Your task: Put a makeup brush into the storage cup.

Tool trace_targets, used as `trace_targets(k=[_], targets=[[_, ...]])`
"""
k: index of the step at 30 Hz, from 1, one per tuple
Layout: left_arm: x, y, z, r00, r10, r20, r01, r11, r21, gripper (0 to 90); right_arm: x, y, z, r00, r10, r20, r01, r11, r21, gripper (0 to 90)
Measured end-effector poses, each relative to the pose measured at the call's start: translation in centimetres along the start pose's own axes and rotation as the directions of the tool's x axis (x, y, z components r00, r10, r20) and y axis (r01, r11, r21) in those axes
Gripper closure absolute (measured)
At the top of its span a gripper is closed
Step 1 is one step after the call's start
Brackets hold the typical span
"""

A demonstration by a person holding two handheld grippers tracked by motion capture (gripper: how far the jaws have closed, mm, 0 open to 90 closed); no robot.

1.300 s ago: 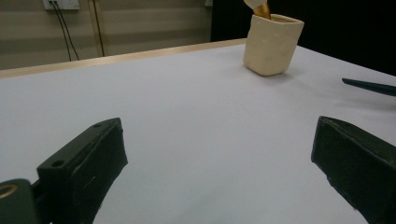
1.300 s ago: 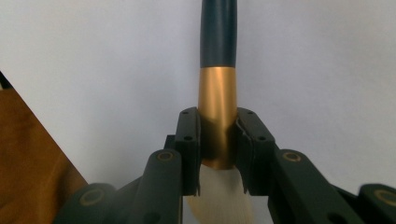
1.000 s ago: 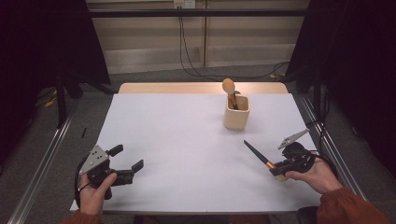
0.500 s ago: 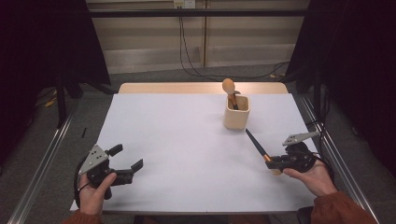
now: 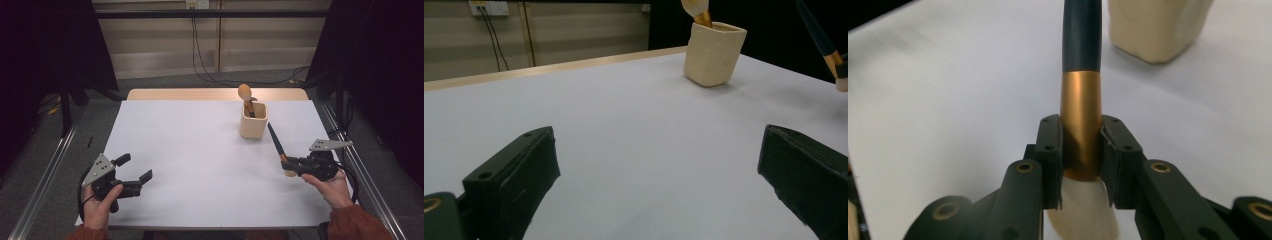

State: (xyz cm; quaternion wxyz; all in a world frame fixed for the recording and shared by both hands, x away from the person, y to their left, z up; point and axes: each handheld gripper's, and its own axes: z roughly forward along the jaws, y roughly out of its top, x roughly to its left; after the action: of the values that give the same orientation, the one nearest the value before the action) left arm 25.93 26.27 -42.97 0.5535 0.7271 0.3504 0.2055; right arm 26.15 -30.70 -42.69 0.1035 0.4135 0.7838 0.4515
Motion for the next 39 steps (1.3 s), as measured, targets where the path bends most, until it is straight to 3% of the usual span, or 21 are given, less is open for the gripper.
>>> trace_targets(k=[7,15,20,30,39], targets=[[-0.3,0.5,0.1,0.9995,0.017,0.026,-0.017,0.9998,-0.004,2.6,0.4,0.7,0.0,0.9987,-0.035,-0.036,0.032,0.996,-0.082,72.1],[-1.3,1.1,0.8,0.9950,0.047,0.089,-0.048,0.9988,0.009,2.7,1.0,1.7,1.0,0.9946,-0.067,-0.080,0.059,0.993,-0.098,72.1],[-1.8,1.5,1.4,0.9924,0.043,0.115,-0.044,0.9990,0.005,2.6,1.7,2.6,1.9,0.9901,-0.093,-0.105,0.082,0.991,-0.105,72.2],[-2.8,2.2,2.6,0.9803,0.082,0.179,-0.086,0.9962,0.014,2.2,3.4,3.7,4.3,0.9725,-0.147,-0.181,0.134,0.988,-0.083,72.1],[-3.2,2.8,3.7,0.9749,0.084,0.206,-0.091,0.9956,0.023,2.2,5.1,4.8,5.9,0.9523,-0.190,-0.239,0.177,0.982,-0.072,72.2]])
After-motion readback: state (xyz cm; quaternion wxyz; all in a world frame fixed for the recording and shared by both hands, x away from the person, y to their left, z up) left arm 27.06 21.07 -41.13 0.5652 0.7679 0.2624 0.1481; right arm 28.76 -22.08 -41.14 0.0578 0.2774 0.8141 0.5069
